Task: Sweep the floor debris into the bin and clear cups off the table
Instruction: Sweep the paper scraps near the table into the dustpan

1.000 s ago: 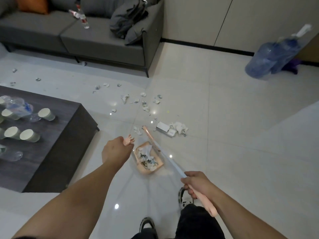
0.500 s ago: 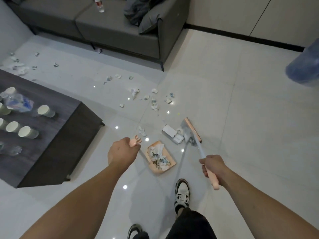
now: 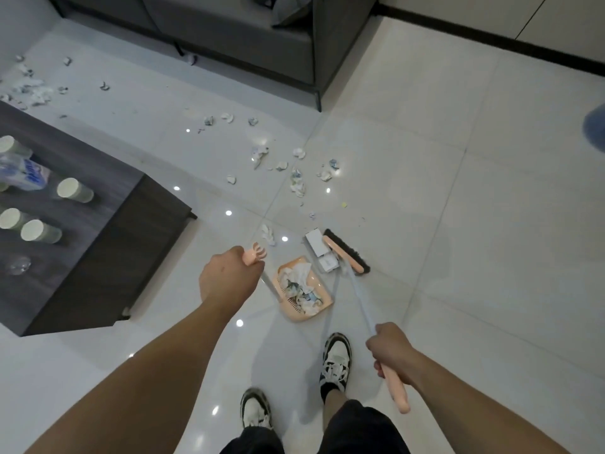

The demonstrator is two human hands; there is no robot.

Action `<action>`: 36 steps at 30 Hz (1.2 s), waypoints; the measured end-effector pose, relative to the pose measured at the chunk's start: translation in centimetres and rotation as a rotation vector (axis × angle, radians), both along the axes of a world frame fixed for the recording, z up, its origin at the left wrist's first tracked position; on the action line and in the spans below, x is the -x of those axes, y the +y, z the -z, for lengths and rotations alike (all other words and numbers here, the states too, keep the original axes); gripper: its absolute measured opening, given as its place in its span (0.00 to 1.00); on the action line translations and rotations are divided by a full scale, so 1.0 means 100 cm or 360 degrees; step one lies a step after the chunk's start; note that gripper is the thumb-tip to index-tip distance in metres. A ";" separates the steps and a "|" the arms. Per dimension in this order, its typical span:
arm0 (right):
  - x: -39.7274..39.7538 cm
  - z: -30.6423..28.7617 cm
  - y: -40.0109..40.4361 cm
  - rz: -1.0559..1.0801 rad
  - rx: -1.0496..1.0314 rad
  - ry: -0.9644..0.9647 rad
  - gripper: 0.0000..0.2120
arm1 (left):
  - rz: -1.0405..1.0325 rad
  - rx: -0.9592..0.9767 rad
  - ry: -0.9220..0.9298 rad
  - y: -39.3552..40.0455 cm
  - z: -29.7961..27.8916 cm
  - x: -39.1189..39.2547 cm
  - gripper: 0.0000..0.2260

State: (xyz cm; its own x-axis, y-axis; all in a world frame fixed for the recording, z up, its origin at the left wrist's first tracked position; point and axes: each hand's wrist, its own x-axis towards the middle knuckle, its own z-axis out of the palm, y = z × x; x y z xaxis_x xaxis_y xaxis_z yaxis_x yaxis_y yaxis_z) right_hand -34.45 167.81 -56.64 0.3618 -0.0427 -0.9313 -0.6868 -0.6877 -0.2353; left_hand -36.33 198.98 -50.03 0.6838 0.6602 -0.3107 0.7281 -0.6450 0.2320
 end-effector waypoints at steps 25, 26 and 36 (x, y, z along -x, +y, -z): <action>0.103 -0.103 0.065 0.1066 -0.0733 0.0378 0.06 | 0.0132 0.0229 -0.0144 0.069 -0.015 0.080 0.10; 0.102 -0.107 0.071 0.1056 -0.0737 0.0360 0.07 | 0.0115 0.0234 -0.0151 0.075 -0.018 0.083 0.10; 0.069 -0.126 0.140 0.0570 -0.0533 -0.0085 0.06 | -0.0178 0.0189 -0.0211 0.139 -0.038 0.110 0.12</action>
